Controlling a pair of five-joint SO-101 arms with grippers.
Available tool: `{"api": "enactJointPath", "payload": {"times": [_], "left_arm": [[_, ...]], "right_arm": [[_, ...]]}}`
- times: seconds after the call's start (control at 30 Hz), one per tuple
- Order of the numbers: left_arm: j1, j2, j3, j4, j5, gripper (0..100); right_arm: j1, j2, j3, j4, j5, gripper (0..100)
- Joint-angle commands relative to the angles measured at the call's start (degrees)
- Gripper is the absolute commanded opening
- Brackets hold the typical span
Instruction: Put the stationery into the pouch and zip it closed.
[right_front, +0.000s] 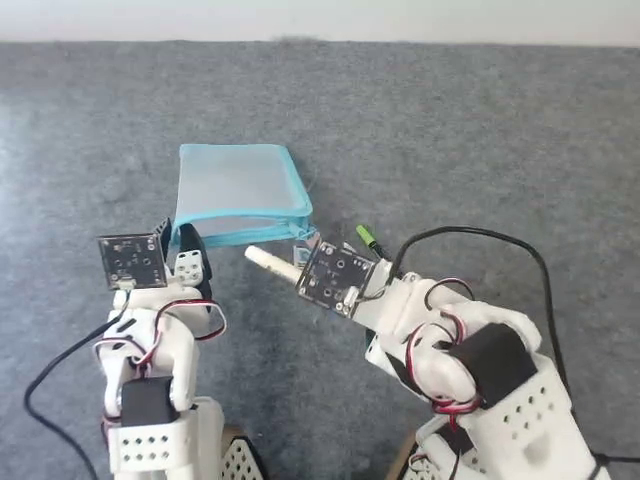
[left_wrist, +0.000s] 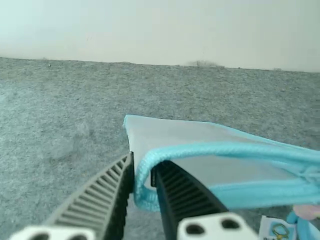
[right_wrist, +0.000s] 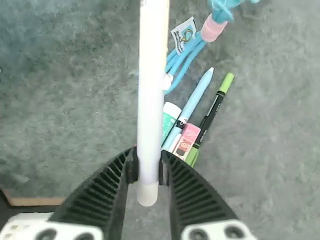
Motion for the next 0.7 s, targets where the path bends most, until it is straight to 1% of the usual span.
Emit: {"api": "enactJointPath", "payload": {"times": [0.0,0.1,0.27,0.33,0.43,0.67], "left_arm": [[3.6,-0.4,-0.2,-1.3,-2.2,5],[6.0,-0.4,0.5,-1.1,-2.5,5],[6.5,-0.4,0.6,-1.0,-2.6,5],[6.6,-0.4,0.6,-1.0,-2.7,5],[6.6,-0.4,0.6,-1.0,-4.0,5],[6.7,-0.4,0.7,-1.0,-4.1,5]], "right_arm": [[-0.9,6.1,-3.5,0.3,-3.7,0.9],[-0.6,13.7,-5.8,0.8,-6.0,0.9],[-0.6,24.0,-13.2,2.9,-7.6,0.9],[-0.6,26.2,-16.2,3.6,-9.1,0.9],[-0.5,28.3,-19.2,3.6,-9.3,0.9],[-0.5,34.9,-26.2,3.2,-10.5,0.9]]}}
